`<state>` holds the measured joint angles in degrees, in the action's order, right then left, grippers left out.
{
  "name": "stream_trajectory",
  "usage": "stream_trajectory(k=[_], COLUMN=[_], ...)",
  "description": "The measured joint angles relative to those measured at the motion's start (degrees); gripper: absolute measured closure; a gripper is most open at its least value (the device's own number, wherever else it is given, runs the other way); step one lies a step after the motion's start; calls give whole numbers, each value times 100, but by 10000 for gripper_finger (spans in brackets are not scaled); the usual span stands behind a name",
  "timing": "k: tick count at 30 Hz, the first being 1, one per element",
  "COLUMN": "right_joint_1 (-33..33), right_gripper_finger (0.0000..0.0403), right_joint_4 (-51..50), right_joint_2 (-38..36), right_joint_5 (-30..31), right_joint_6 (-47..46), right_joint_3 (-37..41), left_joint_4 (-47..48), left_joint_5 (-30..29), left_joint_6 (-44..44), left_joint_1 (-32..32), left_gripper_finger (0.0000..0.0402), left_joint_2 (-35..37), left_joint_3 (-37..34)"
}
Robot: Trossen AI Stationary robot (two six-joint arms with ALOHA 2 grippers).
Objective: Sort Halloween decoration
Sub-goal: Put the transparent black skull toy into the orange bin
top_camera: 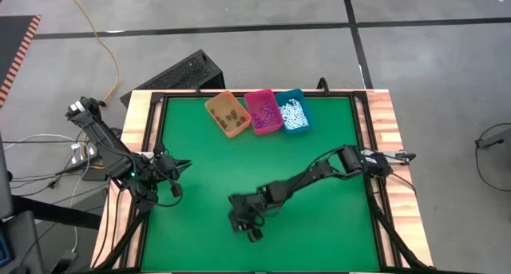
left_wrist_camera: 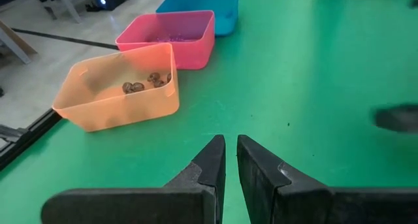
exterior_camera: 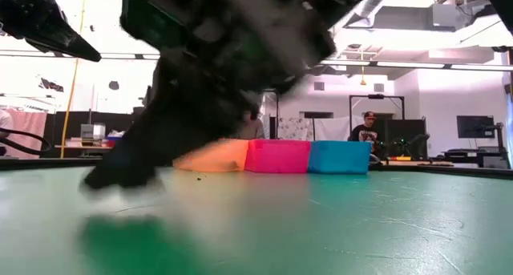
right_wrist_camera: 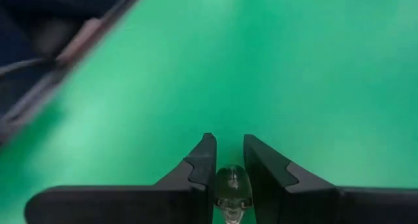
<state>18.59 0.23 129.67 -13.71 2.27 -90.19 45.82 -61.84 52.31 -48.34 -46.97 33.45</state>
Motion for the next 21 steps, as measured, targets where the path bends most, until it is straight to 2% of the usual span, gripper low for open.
stream_trajectory(k=[9, 13, 21], right_joint_1=[-819, -1296, -2353], right_gripper_finger=[315, 315, 315], right_joint_4=[130, 159, 453], right_joint_2=[-728, -966, -1007], right_joint_5=[262, 591, 811], right_joint_6=[616, 1004, 1139], right_joint_3=[-16, -51, -329], left_joint_4=[0, 3, 7], left_joint_5=[-29, -129, -321], left_joint_6=[-61, -63, -64], left_joint_1=[0, -2, -1], left_gripper_finger=[369, 369, 369], left_joint_2=[-1, -1, -1], left_joint_3=[0, 0, 0])
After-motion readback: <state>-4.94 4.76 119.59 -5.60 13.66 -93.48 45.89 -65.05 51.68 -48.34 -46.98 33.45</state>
